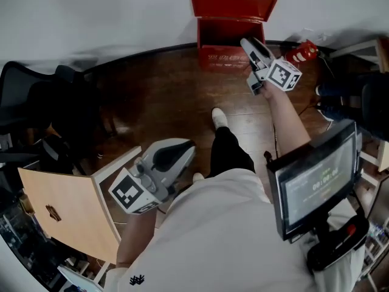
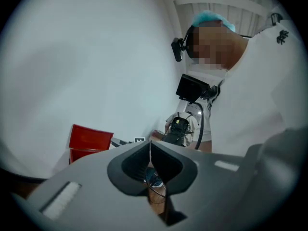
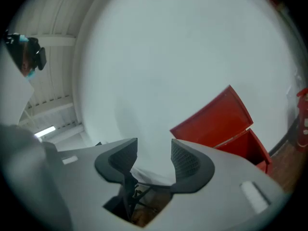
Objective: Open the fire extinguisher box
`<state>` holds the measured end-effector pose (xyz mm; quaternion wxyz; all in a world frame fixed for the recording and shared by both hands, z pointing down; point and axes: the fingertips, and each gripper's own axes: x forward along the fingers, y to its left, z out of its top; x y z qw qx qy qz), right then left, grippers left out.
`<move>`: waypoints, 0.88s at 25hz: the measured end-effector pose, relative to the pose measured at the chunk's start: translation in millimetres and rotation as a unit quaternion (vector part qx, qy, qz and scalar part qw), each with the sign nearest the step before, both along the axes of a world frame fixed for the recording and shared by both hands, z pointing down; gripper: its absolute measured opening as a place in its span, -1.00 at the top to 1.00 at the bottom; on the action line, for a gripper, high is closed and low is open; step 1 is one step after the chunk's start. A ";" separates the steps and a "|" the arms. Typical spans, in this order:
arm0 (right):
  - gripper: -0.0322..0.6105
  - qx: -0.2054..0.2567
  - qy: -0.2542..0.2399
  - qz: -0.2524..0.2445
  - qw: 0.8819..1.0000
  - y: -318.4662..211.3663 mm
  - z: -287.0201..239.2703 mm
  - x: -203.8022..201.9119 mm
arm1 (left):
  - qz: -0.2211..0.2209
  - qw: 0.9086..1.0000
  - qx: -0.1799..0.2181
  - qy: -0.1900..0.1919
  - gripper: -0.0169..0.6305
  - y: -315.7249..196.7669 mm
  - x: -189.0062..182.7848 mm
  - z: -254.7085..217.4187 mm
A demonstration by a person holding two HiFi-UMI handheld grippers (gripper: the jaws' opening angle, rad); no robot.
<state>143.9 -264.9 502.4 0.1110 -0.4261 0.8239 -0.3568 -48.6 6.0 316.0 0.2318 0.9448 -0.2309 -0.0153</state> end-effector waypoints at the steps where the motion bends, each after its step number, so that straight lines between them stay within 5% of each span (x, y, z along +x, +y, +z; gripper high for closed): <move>1: 0.27 0.020 0.008 -0.007 1.000 24.9 -15.0 -11.2 | 0.005 1.000 0.017 0.000 0.96 13.5 -9.3 -4.7; 4: 0.32 0.083 0.052 -0.030 0.995 98.0 -65.7 -45.2 | 0.002 0.997 0.073 -0.014 0.95 51.0 -43.0 -14.0; 7: 0.32 0.118 0.072 -0.045 0.989 180.8 -105.8 -83.0 | -0.016 0.996 0.087 -0.028 0.95 99.0 -78.6 -13.6; 15: 0.32 0.122 0.122 -0.024 0.985 398.6 -172.9 -117.6 | 0.050 0.995 0.086 -0.004 0.95 222.7 -109.2 -28.8; 22: 0.32 0.134 0.156 -0.044 0.978 460.0 -179.0 -125.9 | 0.083 0.994 0.071 0.003 0.95 240.4 -94.6 -11.3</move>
